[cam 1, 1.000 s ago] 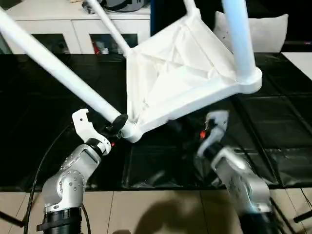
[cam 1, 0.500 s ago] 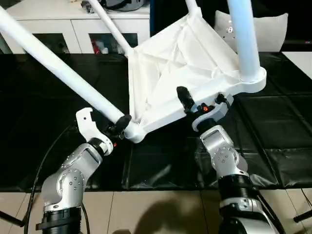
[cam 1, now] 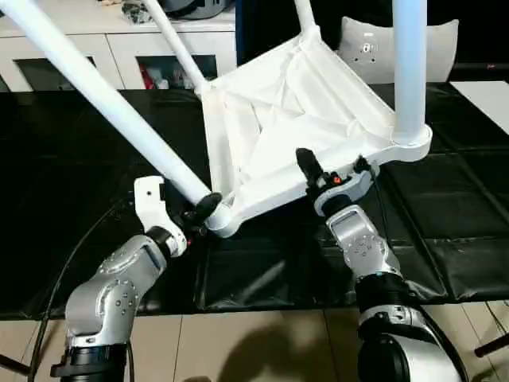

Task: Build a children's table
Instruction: Flip table

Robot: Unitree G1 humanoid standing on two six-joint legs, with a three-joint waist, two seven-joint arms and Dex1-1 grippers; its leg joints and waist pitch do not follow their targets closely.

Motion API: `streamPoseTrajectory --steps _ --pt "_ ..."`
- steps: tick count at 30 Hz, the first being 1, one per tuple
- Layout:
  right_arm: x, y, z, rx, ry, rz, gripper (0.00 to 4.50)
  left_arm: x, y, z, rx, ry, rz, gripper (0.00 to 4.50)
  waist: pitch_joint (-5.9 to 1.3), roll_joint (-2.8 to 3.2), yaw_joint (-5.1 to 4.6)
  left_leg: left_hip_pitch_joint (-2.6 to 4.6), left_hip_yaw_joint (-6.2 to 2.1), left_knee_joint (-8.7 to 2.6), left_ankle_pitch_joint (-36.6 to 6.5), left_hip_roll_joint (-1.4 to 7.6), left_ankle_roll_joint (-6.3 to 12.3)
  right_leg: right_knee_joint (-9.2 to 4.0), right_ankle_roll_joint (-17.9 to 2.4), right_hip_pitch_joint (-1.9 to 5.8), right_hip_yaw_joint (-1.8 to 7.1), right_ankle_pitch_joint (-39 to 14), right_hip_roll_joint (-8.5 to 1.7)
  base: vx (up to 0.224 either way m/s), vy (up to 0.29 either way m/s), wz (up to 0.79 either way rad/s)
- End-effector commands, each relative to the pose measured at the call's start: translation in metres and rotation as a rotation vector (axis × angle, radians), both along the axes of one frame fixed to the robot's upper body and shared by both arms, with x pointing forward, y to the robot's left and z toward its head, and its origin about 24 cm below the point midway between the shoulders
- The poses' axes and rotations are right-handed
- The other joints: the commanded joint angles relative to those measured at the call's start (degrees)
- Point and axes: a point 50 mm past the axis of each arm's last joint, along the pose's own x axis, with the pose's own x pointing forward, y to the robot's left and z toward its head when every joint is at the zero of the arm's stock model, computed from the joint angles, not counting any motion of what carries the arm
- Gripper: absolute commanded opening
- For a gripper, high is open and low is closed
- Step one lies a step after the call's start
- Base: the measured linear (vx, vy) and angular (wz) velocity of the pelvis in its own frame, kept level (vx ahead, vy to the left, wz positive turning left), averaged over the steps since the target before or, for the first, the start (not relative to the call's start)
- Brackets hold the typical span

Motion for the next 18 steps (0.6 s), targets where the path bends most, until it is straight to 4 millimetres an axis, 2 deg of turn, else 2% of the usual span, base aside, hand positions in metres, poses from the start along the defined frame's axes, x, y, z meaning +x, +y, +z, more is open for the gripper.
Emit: streamPoseTrajectory --steps 1,3,6,7,8,9,11,13,14,16,17,18 --pt "0.01 0.019 0.031 0.017 -0.139 0.08 2.81 -0.007 -0.02 -0.016 -0.028 0.081 -0.115 1.99 -3.83 -0.14 -0.03 -0.12 0.04 -3.94 -6.3 0.82 1.61 -2.9 -8.6 3.55 2.38 -13.5 -2.69 0.0 0.0 0.0" --pt "0.01 0.019 0.031 0.02 -0.141 0.078 2.48 -0.007 -0.02 -0.017 -0.016 0.083 -0.116 1.99 -3.83 -0.15 -0.22 -0.17 0.06 -3.9 -6.2 0.77 1.76 -2.86 -8.8 3.57 2.37 -12.9 -2.64 0.0 0.0 0.0" --pt "0.008 0.02 0.034 0.046 -0.177 0.082 2.37 -0.007 -0.018 -0.017 0.02 0.07 -0.115 1.99 -3.99 -0.12 -0.21 -0.14 0.05 -3.76 -5.1 0.75 2.24 -2.66 -9.2 3.61 2.37 -11.6 -2.65 0.0 0.0 0.0" --pt "0.008 0.02 0.036 0.055 -0.192 0.086 2.37 -0.006 -0.017 -0.017 0.068 0.052 -0.109 1.99 -4.0 -0.28 -0.22 -0.18 0.02 -3.74 -4.6 0.78 2.65 -2.58 -9.4 3.62 2.34 -10.7 -2.58 0.0 0.0 0.0" --pt "0.007 0.019 0.037 0.058 -0.203 0.09 2.13 -0.004 -0.014 -0.017 0.151 0.027 -0.096 1.99 -3.97 -0.17 -0.17 -0.14 -0.06 -3.82 -4.6 0.83 2.86 -2.61 -9.3 3.58 2.3 -10.7 -2.5 0.0 0.0 0.0" --pt "0.007 0.018 0.038 0.041 -0.207 0.089 2.09 -0.003 -0.013 -0.016 0.202 -0.006 -0.093 2.34 -4.03 -0.2 -0.24 -0.1 0.01 -3.71 -4.3 0.81 3.13 -2.52 -9.3 3.58 2.35 -10.2 -2.56 0.0 0.0 0.0" --pt "0.007 0.017 0.038 0.013 -0.212 0.079 2.06 -0.001 -0.012 -0.014 0.214 -0.038 -0.078 2.67 -4.21 -0.09 -0.16 -0.21 0.0 -3.49 -2.9 0.75 3.24 -2.14 -10.0 3.64 2.39 -8.3 -2.61 0.0 0.0 0.0" --pt "0.009 0.011 0.042 -0.062 -0.227 0.023 2.04 -0.001 -0.008 -0.009 0.225 -0.094 -0.048 2.7 -4.31 -0.26 -0.2 -0.41 0.05 -3.26 -1.6 0.65 3.7 -1.96 -10.5 3.59 2.4 -6.4 -2.52 0.0 0.0 0.0" --pt "0.009 0.011 0.043 -0.066 -0.23 0.018 2.02 -0.001 -0.007 -0.008 0.23 -0.097 -0.047 2.79 -4.63 -0.33 -0.05 -0.65 0.02 -2.86 0.3 0.54 4.08 -1.45 -10.8 3.62 2.49 -3.9 -2.53 0.0 0.0 0.0" --pt "0.009 -0.005 0.05 -0.118 -0.249 -0.091 2.02 -0.006 0.0 -0.006 0.322 -0.162 -0.07 3.06 -4.64 -0.39 -0.26 -1.0 -0.02 -2.65 1.8 0.45 5.06 -1.1 -11.3 3.47 2.4 -1.6 -2.44 0.0 0.0 0.0" --pt "0.008 -0.005 0.051 -0.119 -0.25 -0.093 2.02 -0.007 0.0 -0.006 0.323 -0.164 -0.07 3.12 -4.58 -0.55 -0.37 -1.02 0.01 -2.62 1.7 0.42 5.41 -1.15 -11.4 3.39 2.4 -1.9 -2.42 0.0 0.0 0.0" --pt "0.007 -0.018 0.053 -0.175 -0.245 -0.178 2.02 -0.011 0.002 0.001 0.309 -0.216 -0.069 3.16 -4.65 -0.49 -0.25 -0.91 0.14 -2.47 1.6 0.52 5.81 -1.02 -11.6 3.15 2.51 -2.3 -2.48 0.0 0.0 0.0"
